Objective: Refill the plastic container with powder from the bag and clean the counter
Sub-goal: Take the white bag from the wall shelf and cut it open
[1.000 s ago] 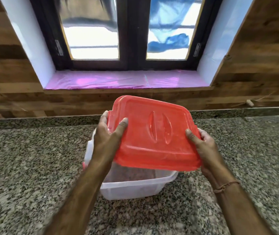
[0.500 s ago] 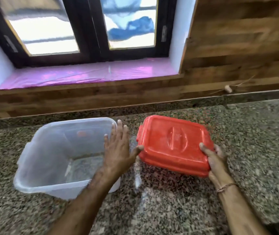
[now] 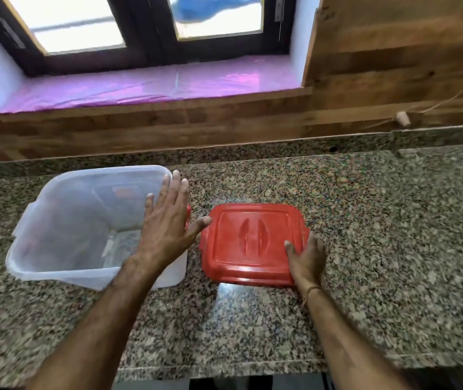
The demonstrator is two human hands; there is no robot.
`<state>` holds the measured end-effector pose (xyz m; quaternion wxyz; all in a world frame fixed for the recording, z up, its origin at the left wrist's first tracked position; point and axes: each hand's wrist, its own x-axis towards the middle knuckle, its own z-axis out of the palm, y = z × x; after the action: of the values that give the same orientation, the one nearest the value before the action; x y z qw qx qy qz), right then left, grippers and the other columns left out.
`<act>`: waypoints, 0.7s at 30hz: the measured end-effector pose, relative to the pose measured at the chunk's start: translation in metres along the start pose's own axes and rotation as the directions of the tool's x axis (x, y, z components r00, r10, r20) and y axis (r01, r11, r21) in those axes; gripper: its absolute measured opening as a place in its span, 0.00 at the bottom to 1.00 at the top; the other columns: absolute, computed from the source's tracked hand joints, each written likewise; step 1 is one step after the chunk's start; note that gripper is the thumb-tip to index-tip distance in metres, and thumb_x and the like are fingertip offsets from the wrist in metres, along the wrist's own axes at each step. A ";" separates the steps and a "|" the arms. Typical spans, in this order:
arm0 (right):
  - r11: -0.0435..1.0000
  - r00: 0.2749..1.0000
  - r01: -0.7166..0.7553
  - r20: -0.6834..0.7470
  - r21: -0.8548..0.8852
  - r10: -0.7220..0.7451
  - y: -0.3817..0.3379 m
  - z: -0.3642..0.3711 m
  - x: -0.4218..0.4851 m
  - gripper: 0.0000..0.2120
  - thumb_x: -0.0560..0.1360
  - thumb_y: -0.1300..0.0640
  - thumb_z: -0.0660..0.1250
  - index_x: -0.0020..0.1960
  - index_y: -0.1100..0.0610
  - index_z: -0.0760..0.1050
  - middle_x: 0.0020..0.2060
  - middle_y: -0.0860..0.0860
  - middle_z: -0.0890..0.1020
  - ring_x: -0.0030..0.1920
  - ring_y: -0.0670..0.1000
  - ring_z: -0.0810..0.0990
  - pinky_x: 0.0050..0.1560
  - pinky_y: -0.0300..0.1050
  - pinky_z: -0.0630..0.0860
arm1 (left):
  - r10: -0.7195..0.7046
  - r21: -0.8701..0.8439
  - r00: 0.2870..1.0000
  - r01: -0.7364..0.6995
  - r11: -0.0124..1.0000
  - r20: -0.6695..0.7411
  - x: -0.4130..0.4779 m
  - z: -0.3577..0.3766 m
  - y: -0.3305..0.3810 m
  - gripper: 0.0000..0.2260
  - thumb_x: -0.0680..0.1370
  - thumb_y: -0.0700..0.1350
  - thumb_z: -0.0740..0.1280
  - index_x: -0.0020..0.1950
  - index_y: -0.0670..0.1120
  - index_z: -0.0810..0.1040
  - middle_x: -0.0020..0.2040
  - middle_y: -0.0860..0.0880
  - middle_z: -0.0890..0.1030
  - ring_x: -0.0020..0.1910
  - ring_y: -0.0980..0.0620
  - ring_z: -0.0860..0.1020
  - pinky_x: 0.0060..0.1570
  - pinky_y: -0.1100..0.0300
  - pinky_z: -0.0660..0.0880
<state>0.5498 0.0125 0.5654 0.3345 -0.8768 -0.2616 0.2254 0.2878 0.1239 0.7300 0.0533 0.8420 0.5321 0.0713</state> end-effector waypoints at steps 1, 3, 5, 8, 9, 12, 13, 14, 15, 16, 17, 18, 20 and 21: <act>0.998 1.000 0.021 -0.004 -0.058 -0.021 0.001 0.001 -0.001 0.36 0.76 0.46 0.73 0.77 0.59 0.65 0.69 0.61 0.73 0.69 0.63 0.71 0.69 0.58 0.70 | -0.002 0.003 1.000 0.002 1.000 0.002 0.000 0.000 0.000 0.44 0.77 0.70 0.57 0.84 0.45 0.50 0.84 0.48 0.43 0.83 0.49 0.41 0.80 0.41 0.47; 0.988 0.998 0.056 0.027 -0.141 -0.052 0.001 0.001 -0.003 0.34 0.77 0.46 0.70 0.78 0.57 0.64 0.71 0.58 0.72 0.70 0.61 0.69 0.70 0.59 0.69 | -0.004 0.012 1.000 0.004 1.000 0.007 -0.001 -0.001 0.001 0.44 0.78 0.69 0.58 0.84 0.45 0.49 0.84 0.48 0.43 0.83 0.50 0.41 0.80 0.41 0.47; 0.988 0.997 0.067 0.058 -0.142 -0.060 -0.003 -0.001 -0.006 0.33 0.78 0.46 0.69 0.78 0.55 0.63 0.72 0.56 0.71 0.69 0.58 0.70 0.69 0.59 0.71 | -0.004 0.013 1.000 0.004 1.000 0.004 0.000 -0.002 0.002 0.43 0.78 0.69 0.58 0.84 0.45 0.49 0.84 0.49 0.42 0.83 0.50 0.41 0.80 0.41 0.46; 0.990 0.993 0.110 0.046 -0.088 -0.106 -0.023 -0.005 -0.016 0.35 0.78 0.47 0.69 0.80 0.53 0.60 0.74 0.56 0.69 0.68 0.56 0.72 0.65 0.57 0.74 | -0.010 -0.033 1.000 0.010 0.999 -0.004 -0.001 -0.006 0.002 0.43 0.77 0.70 0.54 0.84 0.46 0.50 0.84 0.48 0.44 0.83 0.50 0.42 0.80 0.42 0.46; 0.988 0.989 0.145 0.042 -0.050 -0.143 -0.034 -0.007 -0.020 0.35 0.79 0.47 0.69 0.80 0.53 0.60 0.74 0.55 0.68 0.67 0.55 0.72 0.62 0.52 0.75 | -0.019 -0.065 1.000 0.019 0.998 -0.009 -0.003 -0.009 0.002 0.43 0.76 0.72 0.52 0.84 0.47 0.51 0.85 0.48 0.46 0.83 0.50 0.43 0.80 0.42 0.46; 0.953 0.956 0.288 0.027 0.099 -0.292 -0.084 -0.012 -0.039 0.32 0.81 0.48 0.67 0.80 0.54 0.61 0.76 0.54 0.67 0.70 0.51 0.69 0.63 0.42 0.67 | -0.047 -0.134 0.998 0.042 0.990 -0.036 -0.011 -0.018 -0.007 0.46 0.74 0.76 0.45 0.84 0.49 0.51 0.85 0.49 0.47 0.83 0.51 0.45 0.80 0.41 0.47; 0.931 0.940 0.333 0.022 0.149 -0.340 -0.104 -0.013 -0.048 0.30 0.81 0.49 0.67 0.80 0.54 0.62 0.75 0.54 0.67 0.69 0.48 0.69 0.64 0.41 0.66 | -0.058 -0.143 0.997 0.050 0.988 -0.052 -0.015 -0.022 -0.013 0.46 0.73 0.76 0.44 0.84 0.50 0.51 0.85 0.50 0.47 0.83 0.51 0.45 0.80 0.41 0.47; 0.906 0.921 0.379 0.016 0.191 -0.388 -0.125 -0.013 -0.057 0.29 0.81 0.49 0.66 0.79 0.54 0.64 0.74 0.54 0.69 0.67 0.46 0.69 0.63 0.40 0.66 | -0.072 -0.147 0.995 0.061 0.987 -0.070 -0.020 -0.027 -0.021 0.46 0.73 0.76 0.43 0.84 0.50 0.51 0.85 0.50 0.48 0.83 0.51 0.45 0.80 0.40 0.48; 0.877 0.898 0.428 0.006 0.216 -0.440 -0.145 -0.013 -0.067 0.27 0.81 0.49 0.66 0.78 0.54 0.66 0.73 0.53 0.70 0.66 0.45 0.69 0.63 0.40 0.65 | -0.088 -0.146 0.992 0.075 0.986 -0.087 -0.026 -0.034 -0.031 0.46 0.73 0.76 0.44 0.84 0.50 0.51 0.85 0.50 0.48 0.83 0.51 0.46 0.80 0.40 0.48; 0.844 0.868 0.485 -0.012 0.228 -0.496 -0.166 -0.011 -0.079 0.25 0.81 0.49 0.66 0.76 0.55 0.68 0.71 0.54 0.72 0.65 0.46 0.70 0.63 0.39 0.65 | -0.107 -0.142 0.989 0.091 0.986 -0.106 -0.033 -0.041 -0.043 0.45 0.74 0.76 0.45 0.84 0.50 0.51 0.85 0.50 0.49 0.83 0.50 0.47 0.80 0.40 0.49; 0.802 0.830 0.548 -0.035 0.238 -0.557 -0.186 -0.008 -0.091 0.24 0.81 0.50 0.67 0.74 0.56 0.71 0.69 0.54 0.74 0.66 0.49 0.72 0.63 0.39 0.65 | -0.128 -0.140 0.983 0.110 0.984 -0.129 -0.041 -0.049 -0.055 0.44 0.75 0.75 0.46 0.84 0.50 0.52 0.85 0.49 0.50 0.83 0.50 0.48 0.80 0.41 0.49; 0.754 0.787 0.607 -0.056 0.252 -0.614 -0.206 -0.004 -0.105 0.22 0.80 0.50 0.67 0.72 0.57 0.73 0.67 0.55 0.76 0.67 0.51 0.73 0.65 0.42 0.67 | -0.156 -0.141 0.976 0.134 0.981 -0.151 -0.051 -0.057 -0.070 0.43 0.75 0.74 0.46 0.84 0.50 0.53 0.84 0.49 0.51 0.83 0.50 0.49 0.79 0.41 0.50; 0.654 0.700 0.697 -0.079 0.293 -0.710 -0.243 0.011 -0.137 0.21 0.79 0.50 0.68 0.69 0.57 0.75 0.64 0.54 0.78 0.66 0.53 0.76 0.67 0.46 0.71 | -0.216 -0.150 0.955 0.188 0.971 -0.204 -0.072 -0.075 -0.105 0.41 0.77 0.73 0.49 0.83 0.50 0.55 0.84 0.49 0.55 0.83 0.49 0.53 0.79 0.42 0.51; 0.604 0.652 0.736 -0.079 0.306 -0.754 -0.260 0.020 -0.156 0.20 0.79 0.50 0.68 0.69 0.56 0.76 0.63 0.53 0.79 0.65 0.53 0.76 0.67 0.47 0.72 | -0.242 -0.154 0.942 0.210 0.966 -0.234 -0.086 -0.085 -0.124 0.40 0.78 0.72 0.52 0.83 0.50 0.57 0.83 0.48 0.57 0.82 0.48 0.55 0.78 0.42 0.53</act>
<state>0.3394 0.0926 0.7691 0.5237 -0.6166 -0.5734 0.1291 0.1263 0.1007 0.7874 0.0468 0.7545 0.6220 0.2041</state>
